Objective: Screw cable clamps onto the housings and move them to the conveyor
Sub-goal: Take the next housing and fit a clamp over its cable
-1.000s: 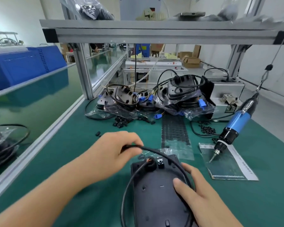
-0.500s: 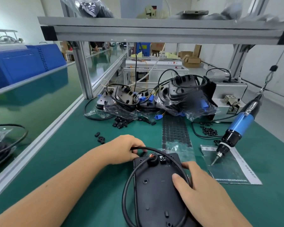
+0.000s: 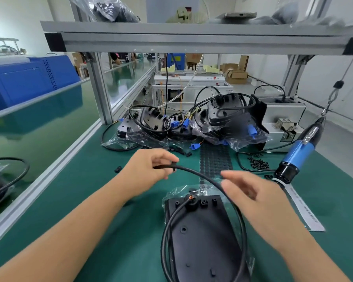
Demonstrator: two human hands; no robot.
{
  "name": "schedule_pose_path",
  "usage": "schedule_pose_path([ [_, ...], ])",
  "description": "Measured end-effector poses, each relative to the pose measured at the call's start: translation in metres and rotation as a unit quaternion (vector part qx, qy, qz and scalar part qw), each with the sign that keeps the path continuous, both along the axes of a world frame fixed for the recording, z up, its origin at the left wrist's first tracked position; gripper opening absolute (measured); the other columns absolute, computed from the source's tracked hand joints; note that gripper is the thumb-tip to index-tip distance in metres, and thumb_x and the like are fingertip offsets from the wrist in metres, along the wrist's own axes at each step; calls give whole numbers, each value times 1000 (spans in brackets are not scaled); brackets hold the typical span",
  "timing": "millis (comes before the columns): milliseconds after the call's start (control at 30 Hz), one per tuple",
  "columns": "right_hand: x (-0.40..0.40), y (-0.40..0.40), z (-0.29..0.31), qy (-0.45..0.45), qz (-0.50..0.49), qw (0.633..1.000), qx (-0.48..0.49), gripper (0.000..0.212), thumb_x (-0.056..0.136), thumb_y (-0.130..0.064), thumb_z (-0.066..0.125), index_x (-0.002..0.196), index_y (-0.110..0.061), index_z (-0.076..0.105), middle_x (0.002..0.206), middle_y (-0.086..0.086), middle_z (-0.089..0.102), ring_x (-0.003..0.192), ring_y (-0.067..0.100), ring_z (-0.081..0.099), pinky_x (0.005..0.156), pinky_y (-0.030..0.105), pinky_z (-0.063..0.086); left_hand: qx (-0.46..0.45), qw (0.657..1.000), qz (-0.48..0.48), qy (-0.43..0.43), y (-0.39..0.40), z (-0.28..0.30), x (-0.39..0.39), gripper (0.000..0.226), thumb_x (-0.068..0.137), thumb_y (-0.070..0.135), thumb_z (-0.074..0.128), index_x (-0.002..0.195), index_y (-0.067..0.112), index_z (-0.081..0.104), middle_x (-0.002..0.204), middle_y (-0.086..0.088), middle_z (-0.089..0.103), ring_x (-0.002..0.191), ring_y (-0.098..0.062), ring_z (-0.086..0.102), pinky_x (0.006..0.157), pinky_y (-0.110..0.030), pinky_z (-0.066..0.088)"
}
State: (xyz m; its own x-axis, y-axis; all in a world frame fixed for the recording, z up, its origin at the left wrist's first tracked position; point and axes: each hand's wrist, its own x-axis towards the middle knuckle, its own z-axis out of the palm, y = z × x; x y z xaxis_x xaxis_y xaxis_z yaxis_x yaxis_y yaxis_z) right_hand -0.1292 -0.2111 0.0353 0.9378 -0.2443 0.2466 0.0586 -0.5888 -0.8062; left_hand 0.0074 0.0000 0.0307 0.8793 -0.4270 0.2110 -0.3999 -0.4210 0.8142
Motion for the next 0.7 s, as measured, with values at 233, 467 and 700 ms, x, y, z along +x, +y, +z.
schedule_pose_path([
  [233,48,21,11,-55,51,997,-36,14,89,-23,64,99,-27,72,78,-12,71,74,3,66,74,23,52,-67,997,-35,6,-23,10,-16,23,80,12,76,97,26,72,86,7,76,63,-8,65,71,-19,54],
  [467,54,15,3,-39,65,995,-66,12,92,-18,58,90,-29,63,71,-13,67,66,5,61,72,36,53,6,1000,-14,-11,-22,6,-15,26,74,4,73,78,29,67,71,0,72,60,-9,62,62,-25,52],
  [700,53,-14,-13,2,-73,972,-222,6,95,-26,51,94,-31,49,76,-8,66,72,18,60,69,36,52,158,960,169,-158,-3,12,-4,27,75,11,64,89,31,75,67,8,63,64,-14,55,68,-25,47],
])
